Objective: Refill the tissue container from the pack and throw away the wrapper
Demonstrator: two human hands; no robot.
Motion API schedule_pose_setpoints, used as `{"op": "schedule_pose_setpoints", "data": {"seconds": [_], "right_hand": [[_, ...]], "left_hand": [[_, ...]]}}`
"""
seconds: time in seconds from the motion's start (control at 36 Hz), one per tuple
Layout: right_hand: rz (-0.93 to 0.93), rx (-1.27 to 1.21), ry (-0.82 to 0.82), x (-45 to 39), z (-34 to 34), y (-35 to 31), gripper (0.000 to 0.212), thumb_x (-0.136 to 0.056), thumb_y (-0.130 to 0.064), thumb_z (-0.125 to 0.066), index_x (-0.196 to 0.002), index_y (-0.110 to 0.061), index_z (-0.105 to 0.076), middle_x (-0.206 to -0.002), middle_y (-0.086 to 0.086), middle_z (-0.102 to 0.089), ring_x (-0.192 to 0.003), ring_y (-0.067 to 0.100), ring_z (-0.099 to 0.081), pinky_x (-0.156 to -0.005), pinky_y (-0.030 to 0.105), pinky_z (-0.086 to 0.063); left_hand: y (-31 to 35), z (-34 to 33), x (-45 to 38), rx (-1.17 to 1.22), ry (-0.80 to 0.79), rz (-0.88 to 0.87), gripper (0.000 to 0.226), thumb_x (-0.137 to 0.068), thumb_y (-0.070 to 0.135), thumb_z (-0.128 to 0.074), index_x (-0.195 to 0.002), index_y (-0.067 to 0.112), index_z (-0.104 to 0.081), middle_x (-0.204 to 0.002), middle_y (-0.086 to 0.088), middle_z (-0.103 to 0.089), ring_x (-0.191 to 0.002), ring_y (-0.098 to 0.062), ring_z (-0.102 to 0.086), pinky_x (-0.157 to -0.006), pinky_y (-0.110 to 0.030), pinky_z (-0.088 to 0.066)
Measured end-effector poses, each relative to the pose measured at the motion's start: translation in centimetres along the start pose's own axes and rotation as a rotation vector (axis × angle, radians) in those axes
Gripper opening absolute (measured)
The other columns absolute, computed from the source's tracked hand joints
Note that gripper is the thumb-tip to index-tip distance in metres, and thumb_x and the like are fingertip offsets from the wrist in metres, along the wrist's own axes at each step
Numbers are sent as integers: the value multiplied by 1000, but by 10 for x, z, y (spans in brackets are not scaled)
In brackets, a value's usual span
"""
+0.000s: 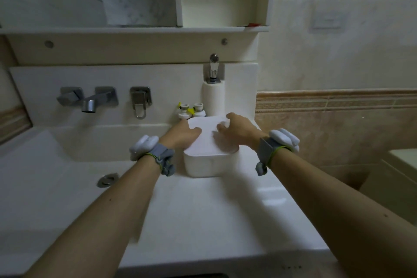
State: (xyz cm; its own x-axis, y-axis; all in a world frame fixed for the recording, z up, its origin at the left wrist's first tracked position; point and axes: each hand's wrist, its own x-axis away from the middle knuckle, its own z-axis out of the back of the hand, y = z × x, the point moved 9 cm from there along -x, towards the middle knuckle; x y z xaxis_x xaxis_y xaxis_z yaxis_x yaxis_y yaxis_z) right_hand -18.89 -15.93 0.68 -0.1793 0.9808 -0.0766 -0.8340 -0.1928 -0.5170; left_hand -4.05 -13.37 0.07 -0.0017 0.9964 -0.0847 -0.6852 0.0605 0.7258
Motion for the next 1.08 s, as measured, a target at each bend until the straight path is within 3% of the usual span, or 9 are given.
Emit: {"op": "schedule_pose_setpoints", "data": {"seconds": [0.11,0.17,0.28,0.42,0.5,0.64,0.78,0.97,1.08], "right_hand": [[-47,-49,-22,6,3,0,56,-95,-43,-51,-136,-6,-42,-131,14,-51,-107,33,-59,-87,44,-56],[-80,-46,-78,12,-2,2,55,-94,-42,-55,-133,-5,-45,-122,13,-55,-99,30,-63,-74,40,-61],[-131,66,-131,17,-6,12,53,-94,-45,-54,-130,-7,-47,-113,10,-55,-94,29,-64,-69,38,-62],[-171,73,-110,19,9,30,45,-98,-40,-49,-126,-5,-52,-108,11,-57,-94,31,-64,-74,41,-61],[-170,90,-82,19,21,42,45,-100,-36,-45,-130,-3,-49,-105,13,-53,-94,33,-63,-75,43,-60],[-123,92,-9,16,34,55,39,-100,-28,-44,-124,0,-56,-119,21,-62,-105,36,-63,-78,39,-53],[-52,131,3,12,35,53,42,-104,-27,-36,-134,-3,-52,-145,15,-45,-130,32,-45,-108,39,-35],[-63,-136,72,-11,29,75,44,-99,-34,-47,-138,-14,-50,-140,7,-52,-121,23,-53,-96,25,-42],[-40,-145,71,-11,27,78,47,-100,-39,-43,-140,-15,-48,-142,7,-51,-121,21,-52,-98,31,-41]], "left_hand": [[-9,11,1,-91,81,96,28,-95,18,-48,-68,13,-50,-69,-2,-51,-69,-21,-46,-49,-26,-31],[-13,12,1,-58,99,134,30,-92,17,-53,-63,16,-47,-65,2,-49,-70,-21,-48,-48,-25,-32],[-11,0,6,148,8,172,10,-77,16,-67,-78,6,-63,-81,-9,-67,-80,-26,-64,-65,-30,-52],[19,-43,16,519,-311,-33,57,-81,-3,-71,-132,14,-49,-122,-1,-64,-114,-18,-60,-99,-34,-49],[25,-63,15,258,-419,-132,109,-68,32,-88,-152,26,-17,-151,10,-36,-139,-13,-35,-118,-37,-27],[31,-75,6,-210,-323,-200,114,-71,40,-83,-156,24,-8,-162,4,-11,-146,-13,-18,-104,-15,-18],[29,-78,-7,-175,-248,-178,117,-65,50,-84,-155,31,-12,-161,3,-14,-145,-16,-23,-111,-24,-26],[31,-75,-10,-181,-226,-184,114,-67,50,-83,-155,29,-13,-161,1,-16,-144,-17,-24,-110,-23,-26],[27,-72,-4,-183,-253,-136,115,-70,54,-79,-155,24,-9,-160,2,-21,-142,-17,-29,-112,-25,-27]]}}
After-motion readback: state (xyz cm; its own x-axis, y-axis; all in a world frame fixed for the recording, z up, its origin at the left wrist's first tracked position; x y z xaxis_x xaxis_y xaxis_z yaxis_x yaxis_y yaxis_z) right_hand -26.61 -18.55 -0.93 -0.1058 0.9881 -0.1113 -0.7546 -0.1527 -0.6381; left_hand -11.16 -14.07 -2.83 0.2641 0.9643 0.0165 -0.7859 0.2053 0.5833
